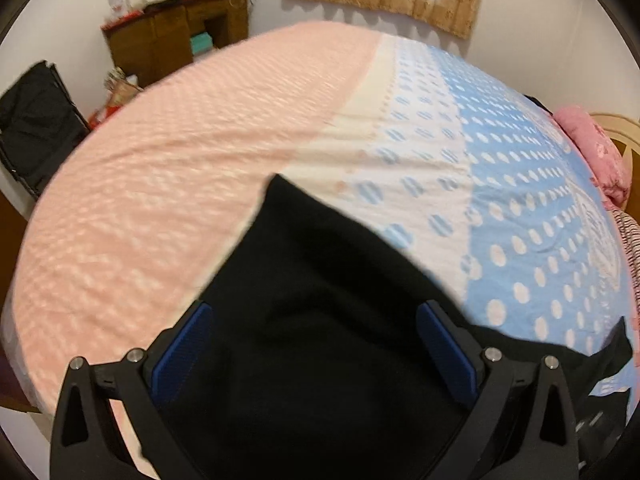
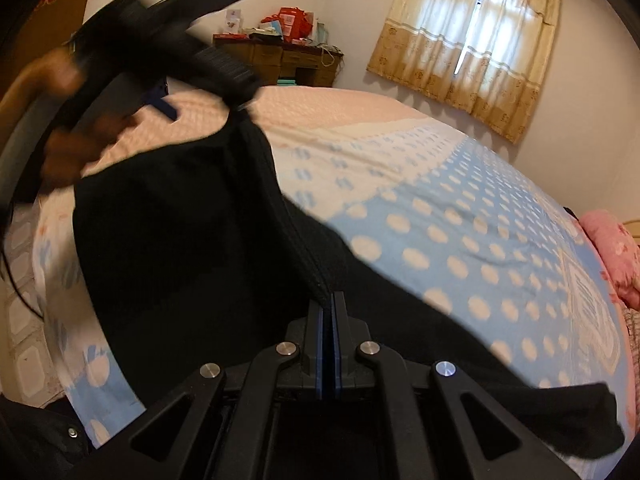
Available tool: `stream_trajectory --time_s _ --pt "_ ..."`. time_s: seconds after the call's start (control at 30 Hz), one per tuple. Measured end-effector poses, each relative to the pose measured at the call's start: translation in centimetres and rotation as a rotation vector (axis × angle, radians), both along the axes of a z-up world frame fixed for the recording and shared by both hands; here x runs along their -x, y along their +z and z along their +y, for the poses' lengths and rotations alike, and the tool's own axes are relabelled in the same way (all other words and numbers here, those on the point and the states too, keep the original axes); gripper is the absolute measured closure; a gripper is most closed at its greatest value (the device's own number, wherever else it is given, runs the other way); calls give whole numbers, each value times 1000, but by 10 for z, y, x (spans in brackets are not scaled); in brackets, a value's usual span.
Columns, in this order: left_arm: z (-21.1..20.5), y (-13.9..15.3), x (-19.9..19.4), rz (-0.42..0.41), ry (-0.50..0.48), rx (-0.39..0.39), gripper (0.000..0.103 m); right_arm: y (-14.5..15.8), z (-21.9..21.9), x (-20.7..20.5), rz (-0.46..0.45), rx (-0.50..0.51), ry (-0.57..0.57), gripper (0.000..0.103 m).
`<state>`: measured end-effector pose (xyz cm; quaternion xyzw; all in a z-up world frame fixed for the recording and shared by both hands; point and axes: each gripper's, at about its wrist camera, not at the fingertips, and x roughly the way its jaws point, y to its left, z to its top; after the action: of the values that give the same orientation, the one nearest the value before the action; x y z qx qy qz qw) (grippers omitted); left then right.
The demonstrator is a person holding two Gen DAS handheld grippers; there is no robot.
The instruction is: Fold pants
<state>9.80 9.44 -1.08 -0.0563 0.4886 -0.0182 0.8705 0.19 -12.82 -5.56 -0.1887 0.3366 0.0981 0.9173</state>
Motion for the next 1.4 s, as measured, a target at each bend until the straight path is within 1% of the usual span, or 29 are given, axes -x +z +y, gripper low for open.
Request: stream_trajectory --time_s 0.07,0.2,0.27,0.3,0.4,0.43,0.5,0.53,0.57,0.6,0.63,0.67,0.77,0.83,0.87,0.9,1.0,1.07,1.13,1.23,1.4 --pt "-8 -4 -8 22 -12 7 0 -8 4 4 -3 4 -1 100" --pt "-23 -22 -22 103 -15 -4 0 -9 4 10 -34 0 -7 100" --pt "-25 -31 -27 146 10 -18 0 -7 0 10 -45 -11 -11 100" --pt "-24 -34 -26 156 22 -24 1 -7 -1 10 -47 -20 -15 100" --pt "-21 -36 -22 139 36 -22 4 -7 -3 12 -44 -52 -25 100" --pt "-20 -38 -22 131 44 -26 10 -7 -3 12 -45 -52 -27 100" --pt "-18 -41 -22 126 60 -28 29 -5 -3 10 -49 -53 -33 100" --pt "-16 -42 -22 118 72 -21 33 -3 -4 10 -50 -62 -38 100" --pt "-14 -41 -22 103 83 -12 44 1 -6 9 -53 -72 -45 100" --pt "-10 -39 -18 83 92 3 58 4 -7 10 -58 -76 -49 100" --pt "-5 -37 -16 72 94 18 65 10 -7 11 -67 -78 -52 100" --pt "0 -35 -14 61 93 43 76 16 -7 13 -78 -77 -51 100" --pt "17 -26 -2 17 91 148 86 33 -2 25 -112 -75 -38 100" --pt "26 -15 13 -30 81 197 88 41 3 36 -138 -63 -21 100" --pt "28 -10 20 -56 71 205 88 43 6 41 -144 -56 -12 100" --pt "30 -3 30 -82 60 203 88 43 9 48 -148 -47 -3 100" --pt "35 12 65 -175 31 153 88 32 18 63 -140 4 14 100" --pt "41 12 83 -201 32 128 88 17 22 70 -105 20 23 100" --pt "46 4 100 -209 49 93 88 7 24 74 -73 12 26 100" --pt "53 -12 112 -206 70 66 88 -8 25 78 -43 24 31 100" --pt "62 -40 123 -166 102 41 88 -27 29 82 4 46 46 100"
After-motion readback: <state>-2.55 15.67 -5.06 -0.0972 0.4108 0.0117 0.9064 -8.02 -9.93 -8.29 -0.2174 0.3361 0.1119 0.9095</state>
